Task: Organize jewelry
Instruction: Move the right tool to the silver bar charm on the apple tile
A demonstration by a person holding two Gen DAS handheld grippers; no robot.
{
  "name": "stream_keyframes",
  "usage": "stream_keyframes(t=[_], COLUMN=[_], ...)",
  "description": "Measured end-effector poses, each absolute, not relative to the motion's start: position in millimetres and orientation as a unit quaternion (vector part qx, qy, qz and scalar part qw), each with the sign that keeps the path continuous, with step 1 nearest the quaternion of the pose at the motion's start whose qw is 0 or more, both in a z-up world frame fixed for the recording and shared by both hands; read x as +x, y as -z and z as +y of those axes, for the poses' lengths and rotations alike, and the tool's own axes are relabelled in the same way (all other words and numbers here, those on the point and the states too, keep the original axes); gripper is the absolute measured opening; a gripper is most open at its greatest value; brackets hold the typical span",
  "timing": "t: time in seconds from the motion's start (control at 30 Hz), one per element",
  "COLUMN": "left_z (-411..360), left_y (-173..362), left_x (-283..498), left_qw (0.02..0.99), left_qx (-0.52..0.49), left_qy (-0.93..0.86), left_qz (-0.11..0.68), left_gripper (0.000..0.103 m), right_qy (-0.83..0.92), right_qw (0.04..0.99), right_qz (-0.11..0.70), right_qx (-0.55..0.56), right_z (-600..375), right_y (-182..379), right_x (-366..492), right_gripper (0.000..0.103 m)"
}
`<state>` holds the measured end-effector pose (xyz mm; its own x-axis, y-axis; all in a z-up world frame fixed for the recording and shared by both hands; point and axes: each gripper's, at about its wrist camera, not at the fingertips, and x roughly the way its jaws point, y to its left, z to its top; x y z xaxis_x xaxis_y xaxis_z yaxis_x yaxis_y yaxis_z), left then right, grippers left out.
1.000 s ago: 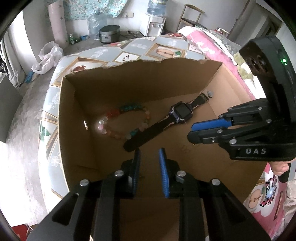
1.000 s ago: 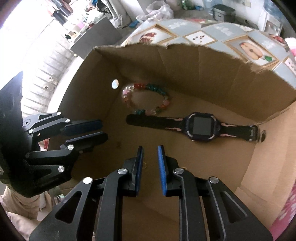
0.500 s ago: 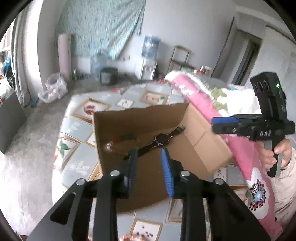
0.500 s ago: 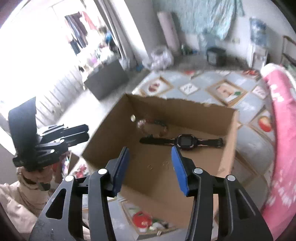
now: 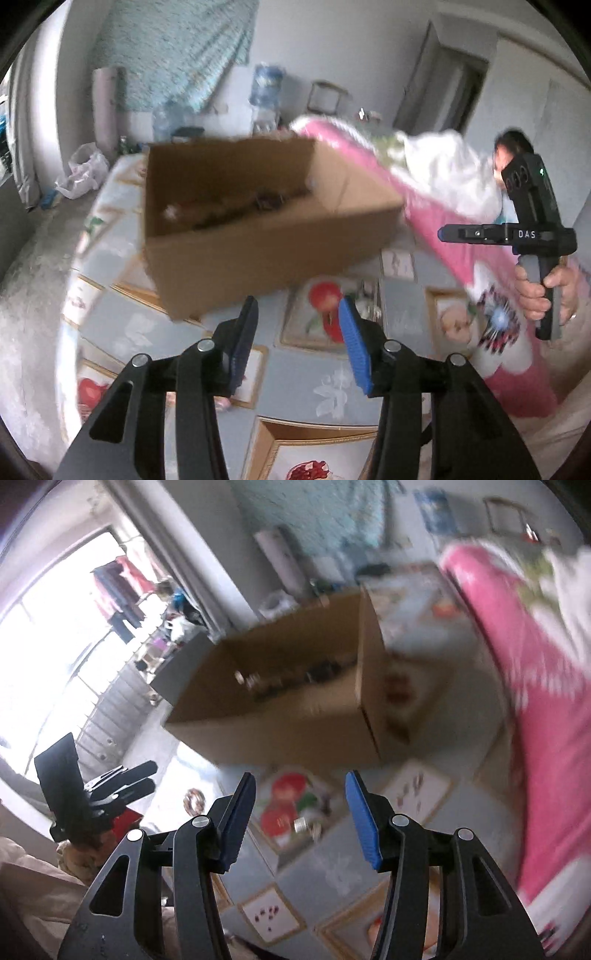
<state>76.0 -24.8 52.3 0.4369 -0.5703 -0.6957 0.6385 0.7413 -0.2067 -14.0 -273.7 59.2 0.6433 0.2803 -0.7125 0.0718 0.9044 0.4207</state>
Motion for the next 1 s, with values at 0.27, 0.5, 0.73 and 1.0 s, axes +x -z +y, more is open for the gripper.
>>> stream_keyframes(t=[0.27, 0.5, 0.73, 1.0], left_z=[-81, -105, -115, -113], left_y=[6, 32, 35, 36], left_x=[54, 45, 51, 69], left_qw=[0.827, 0.816, 0.816, 0.809], left_qx=[0.136, 0.196, 0.215, 0.199], left_qy=[0.38, 0.371, 0.347, 0.315], left_qz=[0.39, 0.397, 0.41, 0.454], left_gripper=[0.044, 0.044, 0.044, 0.05], right_qy=[-0.031, -0.032, -0.023, -0.017], right_qw=[0.862, 0.873, 0.871, 0.871], right_qz=[0.47, 0.478, 0.486, 0.489], right_qx=[0.188, 0.093, 0.069, 0.05], right_z=[-246, -215, -208, -195], right_y=[-1, 7, 15, 16], right_x=[0, 13, 16, 21], right_gripper=[0.03, 0.025, 0.019, 0.013])
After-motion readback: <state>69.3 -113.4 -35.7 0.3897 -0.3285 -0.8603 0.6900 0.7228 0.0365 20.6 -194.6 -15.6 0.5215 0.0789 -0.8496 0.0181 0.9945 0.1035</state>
